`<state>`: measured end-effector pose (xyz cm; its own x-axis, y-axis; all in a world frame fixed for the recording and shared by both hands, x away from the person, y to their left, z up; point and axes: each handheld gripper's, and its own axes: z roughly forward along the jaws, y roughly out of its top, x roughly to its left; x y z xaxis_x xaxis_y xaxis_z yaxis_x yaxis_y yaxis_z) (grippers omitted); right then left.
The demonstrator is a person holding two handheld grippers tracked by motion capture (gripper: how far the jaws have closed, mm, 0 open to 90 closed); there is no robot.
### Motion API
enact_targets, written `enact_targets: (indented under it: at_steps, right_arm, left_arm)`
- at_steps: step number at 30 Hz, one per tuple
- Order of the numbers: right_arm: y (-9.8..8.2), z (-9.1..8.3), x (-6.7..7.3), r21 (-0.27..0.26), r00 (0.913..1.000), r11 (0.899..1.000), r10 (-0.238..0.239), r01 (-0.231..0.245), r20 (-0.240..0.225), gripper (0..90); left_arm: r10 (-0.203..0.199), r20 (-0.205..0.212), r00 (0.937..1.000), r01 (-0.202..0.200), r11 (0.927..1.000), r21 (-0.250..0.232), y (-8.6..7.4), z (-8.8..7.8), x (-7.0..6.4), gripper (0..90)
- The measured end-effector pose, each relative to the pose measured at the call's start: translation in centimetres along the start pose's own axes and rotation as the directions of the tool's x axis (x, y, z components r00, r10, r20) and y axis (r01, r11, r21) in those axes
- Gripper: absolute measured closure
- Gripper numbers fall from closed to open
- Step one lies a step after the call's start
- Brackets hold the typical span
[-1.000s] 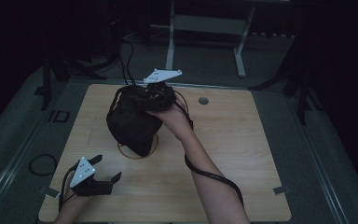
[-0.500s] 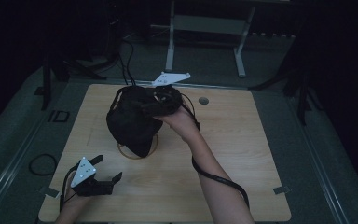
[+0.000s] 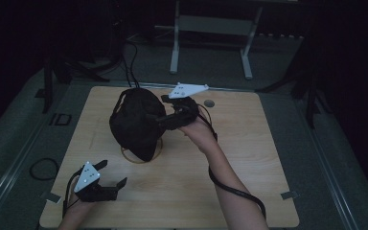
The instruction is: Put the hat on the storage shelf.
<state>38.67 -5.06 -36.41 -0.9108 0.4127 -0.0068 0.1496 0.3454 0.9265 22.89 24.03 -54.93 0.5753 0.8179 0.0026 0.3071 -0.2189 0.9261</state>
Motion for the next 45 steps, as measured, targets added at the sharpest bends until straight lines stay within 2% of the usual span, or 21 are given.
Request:
enact_targets:
  at_steps: [4, 7, 13, 18, 29, 34, 45]
  right_arm:
    - [-1.0, -0.6, -0.1, 0.003, 0.9998, 1.000, -0.010, 0.009, 0.019, 13.6]
    - [-1.9, -1.3, -0.3, -0.009, 0.9995, 1.000, 0.005, -0.005, 0.032, 13.5]
    - [-3.8, -2.2, -0.3, 0.017, 0.9992, 1.000, -0.010, 0.009, 0.040, 13.5]
    - [-5.9, -2.9, 0.0, 0.023, 0.9994, 1.000, -0.001, 0.000, 0.035, 13.6]
    - [-11.2, -3.1, 0.3, 0.061, 0.9994, 0.998, 0.026, -0.027, 0.022, 13.6]
    - [-13.4, -3.5, 0.4, 0.047, 0.9990, 0.998, 0.042, -0.043, 0.011, 13.5]
    - [-17.6, -4.5, 1.2, 0.096, 0.9992, 0.995, 0.038, -0.039, 0.011, 13.6]
  left_arm:
    - [-0.002, -0.005, 1.0000, 0.002, 1.0000, 0.001, 0.0, 0.0, 0.0, 3.8]
    - [0.000, -0.007, 1.0000, 0.000, 1.0000, 0.003, 0.0, 0.0, 0.0, 3.8]
    - [0.008, -0.009, 0.9999, -0.007, 0.9999, 0.012, -0.1, 0.1, 0.0, 3.8]
    - [0.007, -0.007, 0.9999, -0.007, 0.9999, 0.011, -0.1, 0.1, 0.0, 3.8]
    - [-0.002, -0.005, 1.0000, 0.002, 1.0000, 0.009, -0.2, 0.1, 0.0, 3.8]
    - [0.001, -0.004, 1.0000, -0.001, 1.0000, 0.009, -0.2, 0.1, 0.0, 3.8]
    - [0.003, 0.000, 1.0000, -0.003, 0.9999, 0.014, -0.2, 0.2, -0.2, 3.8]
